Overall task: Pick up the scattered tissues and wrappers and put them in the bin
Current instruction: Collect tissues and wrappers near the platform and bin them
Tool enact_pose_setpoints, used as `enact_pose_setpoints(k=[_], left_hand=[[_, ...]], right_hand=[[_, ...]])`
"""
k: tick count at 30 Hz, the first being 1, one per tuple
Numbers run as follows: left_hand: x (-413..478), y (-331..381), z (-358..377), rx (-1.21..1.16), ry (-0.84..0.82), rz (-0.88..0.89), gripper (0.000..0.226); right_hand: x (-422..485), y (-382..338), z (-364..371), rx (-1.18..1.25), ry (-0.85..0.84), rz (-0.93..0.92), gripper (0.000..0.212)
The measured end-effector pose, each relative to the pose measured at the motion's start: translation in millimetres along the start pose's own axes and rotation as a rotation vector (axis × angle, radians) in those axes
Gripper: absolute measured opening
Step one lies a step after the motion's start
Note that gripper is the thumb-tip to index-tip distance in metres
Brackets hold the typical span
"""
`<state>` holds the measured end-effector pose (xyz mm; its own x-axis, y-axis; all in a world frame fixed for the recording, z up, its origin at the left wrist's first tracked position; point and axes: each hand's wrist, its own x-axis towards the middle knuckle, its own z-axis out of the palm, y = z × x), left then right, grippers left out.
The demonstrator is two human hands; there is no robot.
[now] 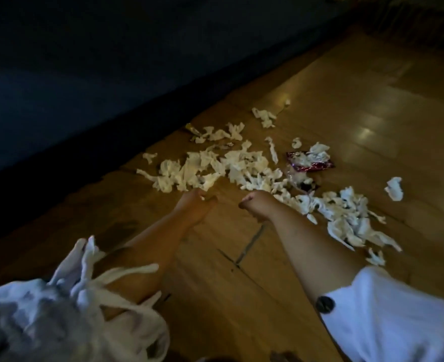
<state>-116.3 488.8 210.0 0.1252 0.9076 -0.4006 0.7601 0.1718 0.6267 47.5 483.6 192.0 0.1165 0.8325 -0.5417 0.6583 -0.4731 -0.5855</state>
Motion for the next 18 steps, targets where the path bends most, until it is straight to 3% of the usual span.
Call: enact_pose_setpoints(k=[8,13,16,18], left_hand=[[53,58,19,0.038,0.007,0.095,0.059],[61,61,34,-0.052,-0.057,0.024,0.051],[80,57,50,-0.082,-0.044,0.04,0.031],[95,52,66,-0.068,-0.039,0.039,0.033]], right_hand=[[37,7,-71,-0.195,0.047,-0.001,0.04],[63,38,-78,-0.147,0.026,0.026,0.034],[84,65,-76,-0.178,0.014,0.029,0.036],[101,88,-78,-0.156,0.021,0.047,0.035]])
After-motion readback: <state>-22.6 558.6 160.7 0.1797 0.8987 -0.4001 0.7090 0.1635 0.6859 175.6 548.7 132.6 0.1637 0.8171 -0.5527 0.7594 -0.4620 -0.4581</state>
